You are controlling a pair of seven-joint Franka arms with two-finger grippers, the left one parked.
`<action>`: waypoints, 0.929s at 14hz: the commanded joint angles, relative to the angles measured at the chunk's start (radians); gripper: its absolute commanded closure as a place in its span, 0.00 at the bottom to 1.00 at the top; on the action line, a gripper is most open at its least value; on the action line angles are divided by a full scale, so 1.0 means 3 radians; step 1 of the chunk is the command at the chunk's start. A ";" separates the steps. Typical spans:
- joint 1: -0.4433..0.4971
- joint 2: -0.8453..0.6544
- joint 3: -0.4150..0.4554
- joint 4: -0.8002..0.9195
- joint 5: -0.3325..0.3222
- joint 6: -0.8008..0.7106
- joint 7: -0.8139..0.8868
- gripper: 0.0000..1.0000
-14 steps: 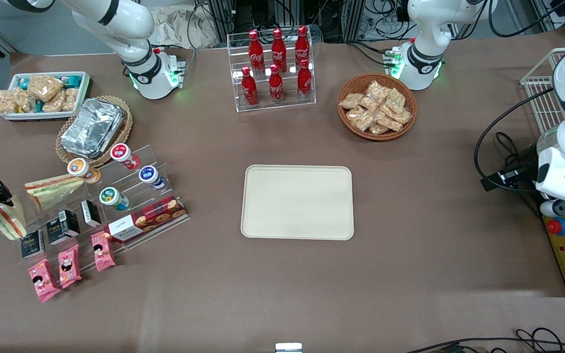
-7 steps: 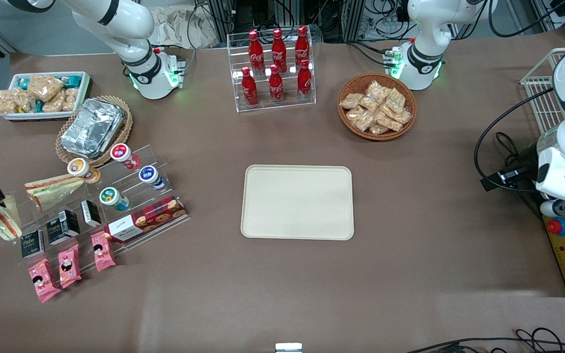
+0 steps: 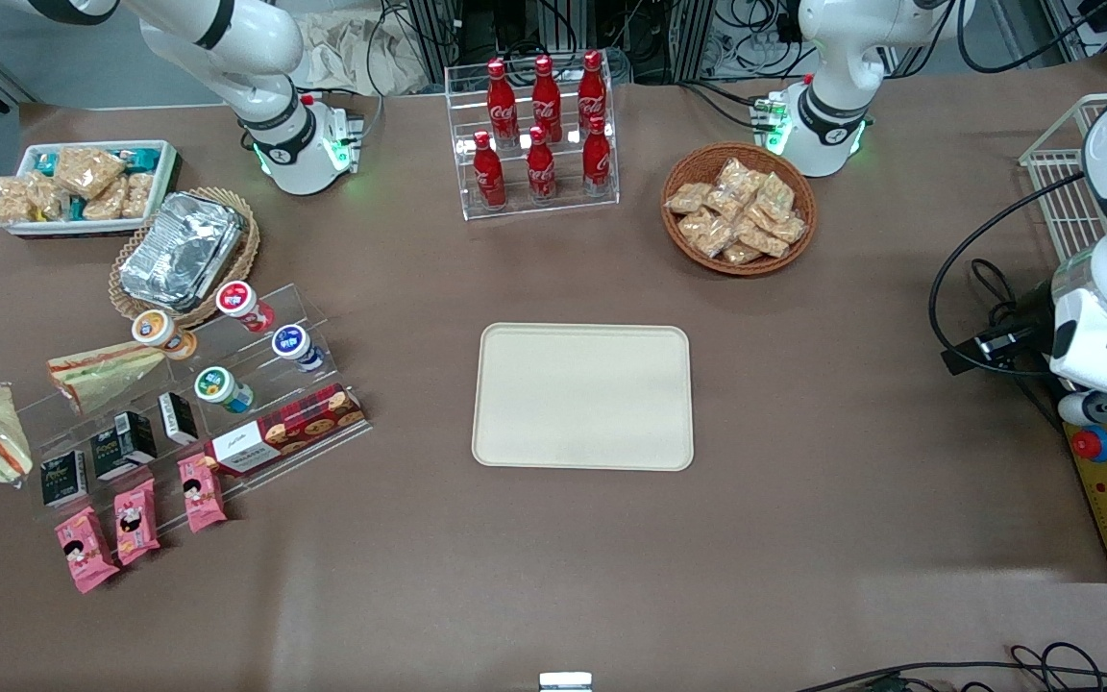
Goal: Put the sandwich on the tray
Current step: 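Carry the sandwich with the right gripper over the cream tray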
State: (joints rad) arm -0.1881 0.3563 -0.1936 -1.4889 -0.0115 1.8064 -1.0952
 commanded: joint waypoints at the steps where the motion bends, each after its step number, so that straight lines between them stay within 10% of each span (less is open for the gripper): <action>1: 0.0171 -0.0057 0.0205 0.0248 0.0049 -0.0396 -0.0031 0.75; 10: 0.1305 -0.0134 0.0420 0.0249 0.0064 -0.0576 0.0397 0.73; 13: 0.1572 0.0013 0.0415 0.0269 0.0390 -0.0433 0.0684 0.73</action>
State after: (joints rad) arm 0.2566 0.3264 -0.0591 -1.4281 0.0437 1.6599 -0.9248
